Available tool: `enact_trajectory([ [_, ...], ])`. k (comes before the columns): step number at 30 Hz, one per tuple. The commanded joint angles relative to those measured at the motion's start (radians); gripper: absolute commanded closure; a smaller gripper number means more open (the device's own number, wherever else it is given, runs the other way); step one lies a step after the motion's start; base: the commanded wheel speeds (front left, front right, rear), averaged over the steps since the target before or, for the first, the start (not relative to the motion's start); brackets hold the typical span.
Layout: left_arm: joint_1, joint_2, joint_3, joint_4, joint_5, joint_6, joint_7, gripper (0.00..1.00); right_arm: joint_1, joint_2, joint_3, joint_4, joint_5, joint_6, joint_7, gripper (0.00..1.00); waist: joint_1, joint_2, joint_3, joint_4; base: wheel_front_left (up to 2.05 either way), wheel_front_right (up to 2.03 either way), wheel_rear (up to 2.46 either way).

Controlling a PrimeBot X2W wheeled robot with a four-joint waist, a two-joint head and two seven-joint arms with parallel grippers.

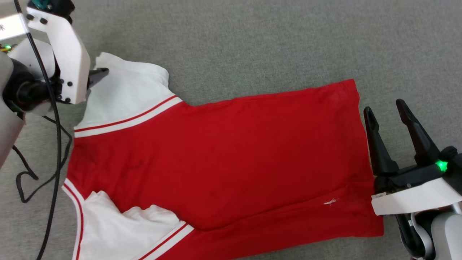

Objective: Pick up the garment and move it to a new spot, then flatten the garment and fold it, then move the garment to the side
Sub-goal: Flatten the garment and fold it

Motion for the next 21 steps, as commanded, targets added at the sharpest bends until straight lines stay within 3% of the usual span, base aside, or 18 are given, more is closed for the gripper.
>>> enact_trajectory([
  [1,-0.021,-0.001,-0.011,0.016,0.015,-0.004,0.014,0.00,-0.020,-0.001,0.005,0.007,0.001,-0.001,-0.009,0.00,-0.0002,0.0000,0.042,-0.025,0.00,0.00,0.00],
  [10,0.005,-0.028,-0.055,0.103,0.001,-0.020,0.080,0.00,-0.056,-0.012,0.015,0.044,0.007,-0.001,-0.025,0.00,-0.0002,0.0000,0.087,-0.042,0.00,0.00,0.00],
  [11,0.014,-0.027,-0.062,0.108,0.002,-0.024,0.078,0.72,-0.059,-0.014,0.012,0.046,0.007,-0.001,-0.025,0.00,-0.0002,0.0000,0.087,-0.041,0.00,0.00,0.00],
  [12,0.025,-0.026,-0.067,0.112,0.001,-0.026,0.075,1.00,-0.062,-0.016,0.009,0.048,0.007,-0.001,-0.024,0.00,-0.0002,0.0000,0.086,-0.040,0.00,0.00,0.00],
  [16,0.035,-0.027,-0.072,0.112,0.010,-0.037,0.030,1.00,-0.084,-0.037,-0.009,0.045,-0.002,-0.001,-0.014,0.00,-0.0002,0.0000,0.064,-0.028,0.00,0.00,0.00],
  [21,0.000,-0.029,-0.073,0.067,0.038,-0.047,-0.068,1.00,-0.132,-0.117,-0.025,0.015,-0.019,-0.001,0.072,0.00,-0.0002,0.0000,0.016,0.003,0.00,0.00,0.00],
])
